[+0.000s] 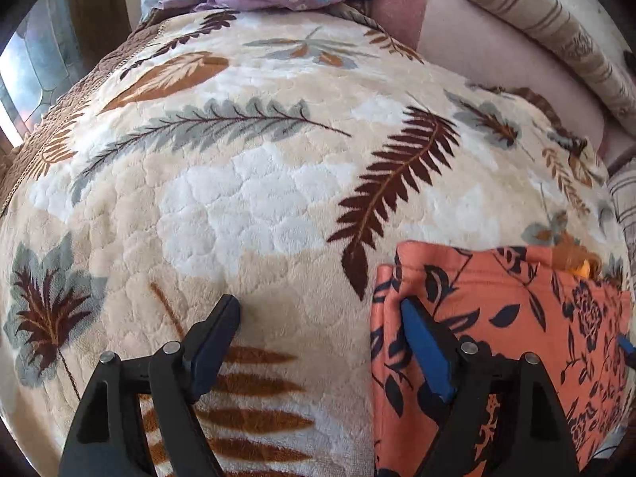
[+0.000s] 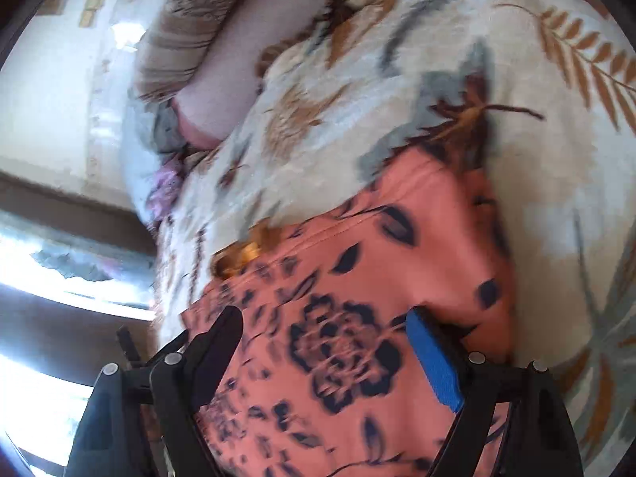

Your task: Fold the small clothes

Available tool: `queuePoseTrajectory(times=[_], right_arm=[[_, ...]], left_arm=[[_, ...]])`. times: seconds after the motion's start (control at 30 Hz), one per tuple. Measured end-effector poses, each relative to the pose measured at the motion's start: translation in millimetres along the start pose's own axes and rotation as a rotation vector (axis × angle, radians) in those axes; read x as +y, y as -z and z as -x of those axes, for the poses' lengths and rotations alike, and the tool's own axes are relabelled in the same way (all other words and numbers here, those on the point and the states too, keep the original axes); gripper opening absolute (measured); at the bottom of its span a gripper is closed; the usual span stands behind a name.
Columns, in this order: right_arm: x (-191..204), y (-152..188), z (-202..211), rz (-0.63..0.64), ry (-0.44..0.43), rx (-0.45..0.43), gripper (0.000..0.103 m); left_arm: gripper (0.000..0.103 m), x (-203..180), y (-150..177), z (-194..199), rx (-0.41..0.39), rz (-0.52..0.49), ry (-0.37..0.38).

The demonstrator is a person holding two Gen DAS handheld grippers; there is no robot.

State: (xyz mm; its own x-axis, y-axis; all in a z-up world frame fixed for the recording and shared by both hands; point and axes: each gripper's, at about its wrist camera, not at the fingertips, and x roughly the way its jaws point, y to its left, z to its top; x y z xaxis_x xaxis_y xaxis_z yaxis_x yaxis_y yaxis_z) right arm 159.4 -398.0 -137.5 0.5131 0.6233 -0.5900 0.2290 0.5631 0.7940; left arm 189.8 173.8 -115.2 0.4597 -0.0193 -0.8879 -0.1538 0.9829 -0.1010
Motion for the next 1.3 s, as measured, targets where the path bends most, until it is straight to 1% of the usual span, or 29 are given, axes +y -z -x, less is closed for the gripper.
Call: queuePoseTrajectory(times=[0.03,0.07,0.1,0.13,0.2,0.27,0.33,0.4,0.5,0.57,0.6,0.7,0.77,0.83,0.97,1.1,1.3], right_arm=[[-8.1,-2.2,8.6,-0.061,-0.042,-0.051,0.086],[-9.0,-1.5,18.1,-0.076,-0.042,-0.097,0.086],[-5.4,1.6,27.3,-0.058,-0.020,-0.131,0.086],[-0.2,5.8,35.0,-0.042,0.001,-0.141,0.086],[8.1,22.5,52.7,-0.020,-0.012,-0.138,0.086],[16.5,49.5,77.8,0.007,-0.017,-0.158,0.086],[20.5,80.4,100.1,0.015,-0.025,-0.171,0.086],[17.5,113.7,113.4,-0.009,-0.052,-0.180,0.086],[-0.6,161.3,112.6,-0.085,-0.061,-0.151,0.086],[-17.0,179.8,104.9,-0.138,-0.071,-0.131,0.086],[-25.2,185.8,100.8,-0.174,-0.072,-0.137,0.086],[-42.2,186.7,89.3,-0.250,-0.086,-0.178,0.088],[-48.8,182.0,82.3,-0.294,-0.092,-0.204,0.087],[-51.1,176.6,77.6,-0.311,-0.103,-0.224,0.087],[-50.2,166.9,74.0,-0.311,-0.091,-0.251,0.086],[-47.0,161.5,75.8,-0.279,-0.064,-0.272,0.085],[-52.2,160.9,74.4,-0.273,-0.092,-0.277,0.085]], left_arm=[[0.084,0.9,0.8,4.3,-0.013,0.000,-0.021],[0.084,2.4,2.7,9.7,-0.029,0.007,-0.040],[0.084,5.2,5.2,15.2,-0.039,0.020,-0.058],[0.084,8.4,8.7,22.0,-0.045,0.032,-0.061],[0.084,12.7,18.1,41.2,-0.072,0.050,-0.037],[0.084,11.1,33.5,65.1,-0.112,0.055,-0.009],[0.084,3.8,48.3,85.7,-0.138,0.040,0.028],[0.084,-10.5,67.1,105.5,-0.167,0.002,0.064],[0.084,-39.8,91.9,121.8,-0.177,-0.073,0.111],[0.084,-59.8,109.4,125.1,-0.171,-0.122,0.139],[0.084,-69.2,117.3,124.8,-0.156,-0.141,0.142],[0.084,-91.6,134.1,117.0,-0.119,-0.159,0.158],[0.084,-101.9,141.3,114.5,-0.109,-0.164,0.154],[0.084,-109.7,147.1,112.7,-0.102,-0.172,0.148],[0.084,-118.5,149.5,109.5,-0.086,-0.173,0.123],[0.084,-125.3,145.3,111.9,-0.100,-0.181,0.102],[0.084,-139.0,139.5,105.1,-0.093,-0.204,0.086]])
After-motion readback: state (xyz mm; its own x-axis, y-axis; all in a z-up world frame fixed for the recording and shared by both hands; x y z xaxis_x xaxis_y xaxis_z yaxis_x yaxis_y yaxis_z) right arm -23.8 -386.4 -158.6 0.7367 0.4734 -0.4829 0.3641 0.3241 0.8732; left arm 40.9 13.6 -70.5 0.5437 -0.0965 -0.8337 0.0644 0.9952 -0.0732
